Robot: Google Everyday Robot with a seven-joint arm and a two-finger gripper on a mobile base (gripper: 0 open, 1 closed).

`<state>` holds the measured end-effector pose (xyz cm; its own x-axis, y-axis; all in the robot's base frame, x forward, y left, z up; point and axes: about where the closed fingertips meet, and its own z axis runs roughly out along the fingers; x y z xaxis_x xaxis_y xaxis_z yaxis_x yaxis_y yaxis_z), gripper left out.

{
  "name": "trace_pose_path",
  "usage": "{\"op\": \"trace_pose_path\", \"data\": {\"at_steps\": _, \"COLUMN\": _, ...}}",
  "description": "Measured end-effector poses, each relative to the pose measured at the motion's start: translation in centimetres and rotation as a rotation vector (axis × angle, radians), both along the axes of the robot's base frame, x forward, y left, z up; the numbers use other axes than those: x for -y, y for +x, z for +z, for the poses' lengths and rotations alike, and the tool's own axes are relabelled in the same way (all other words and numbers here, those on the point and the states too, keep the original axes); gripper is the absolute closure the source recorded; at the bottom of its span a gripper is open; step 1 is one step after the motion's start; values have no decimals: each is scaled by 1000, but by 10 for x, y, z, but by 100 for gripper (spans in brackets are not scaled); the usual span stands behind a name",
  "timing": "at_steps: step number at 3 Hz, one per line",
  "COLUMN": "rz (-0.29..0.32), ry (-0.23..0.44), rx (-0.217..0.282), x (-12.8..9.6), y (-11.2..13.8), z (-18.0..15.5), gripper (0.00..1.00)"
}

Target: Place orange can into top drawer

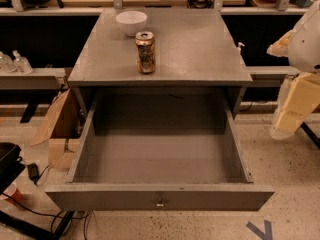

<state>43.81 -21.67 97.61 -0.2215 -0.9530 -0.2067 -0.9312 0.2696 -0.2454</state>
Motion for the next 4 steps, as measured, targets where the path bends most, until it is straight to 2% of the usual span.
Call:
{"op": "trace_pose_path", "data": {"at_steps": 1, "rz": 1, "ry": 3, "rx": 5, "x": -1, "y": 1, "z": 1, "gripper": 0}}
{"op": "trace_pose_path", "data": {"at_steps": 2, "rz": 13, "ry": 83, "rx": 35, "x": -9, "y": 17, "z": 0, "gripper": 0}}
{"op": "trace_pose_path", "data": {"at_steps": 3, "rz": 5, "ry": 324, "rx": 136, "x": -18, "y": 71, "z": -2, "gripper": 0}}
{"op": "trace_pose_path", "data": {"at_steps": 4, "rz": -42, "ry": 599, "rx": 217, "x": -29, "y": 124, "z": -7, "gripper": 0}}
